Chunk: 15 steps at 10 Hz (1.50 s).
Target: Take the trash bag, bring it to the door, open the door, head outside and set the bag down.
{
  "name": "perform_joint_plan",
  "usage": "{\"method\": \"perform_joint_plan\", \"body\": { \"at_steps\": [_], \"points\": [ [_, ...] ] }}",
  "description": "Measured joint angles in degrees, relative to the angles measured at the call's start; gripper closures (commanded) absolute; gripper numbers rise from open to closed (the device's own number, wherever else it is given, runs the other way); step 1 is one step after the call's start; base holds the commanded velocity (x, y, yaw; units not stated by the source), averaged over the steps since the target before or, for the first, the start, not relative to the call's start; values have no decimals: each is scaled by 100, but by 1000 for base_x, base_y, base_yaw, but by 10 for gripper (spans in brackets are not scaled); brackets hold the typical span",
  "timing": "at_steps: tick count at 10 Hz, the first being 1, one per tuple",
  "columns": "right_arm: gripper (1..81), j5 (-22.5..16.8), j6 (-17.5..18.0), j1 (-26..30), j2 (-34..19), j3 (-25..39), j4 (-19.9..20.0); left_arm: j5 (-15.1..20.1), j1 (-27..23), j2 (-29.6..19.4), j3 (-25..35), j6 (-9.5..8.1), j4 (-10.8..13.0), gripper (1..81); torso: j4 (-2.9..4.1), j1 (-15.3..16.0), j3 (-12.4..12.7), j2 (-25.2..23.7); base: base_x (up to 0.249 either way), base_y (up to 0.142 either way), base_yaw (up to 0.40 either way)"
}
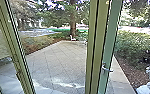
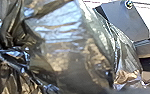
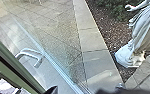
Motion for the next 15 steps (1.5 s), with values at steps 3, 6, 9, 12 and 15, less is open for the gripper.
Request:
{"method": "perform_joint_plan", "body": {
  "at_steps": [3,6,9,12,15],
  "points": [
    [10,461,-234,44,-121,-185,-794,7,0,16,0,0,-6,811,0,2,0,0,0,0,0],
    [10,824,-317,27,-278,-607,-1471,11,0,16,0,0,-6,811,0,2,0,2,0,0,0],
    [10,861,-352,-148,-424,-1045,-2160,22,0,18,0,0,-6,811,0,6,0,2,0,0,0],
    [10,872,-352,-323,-374,-1423,-2533,22,0,18,0,0,-5,811,0,11,0,4,0,0,0],
    [10,257,-390,-494,-356,-939,-1212,24,0,52,0,0,2,811,0,13,0,4,0,0,0]
  ]
}}
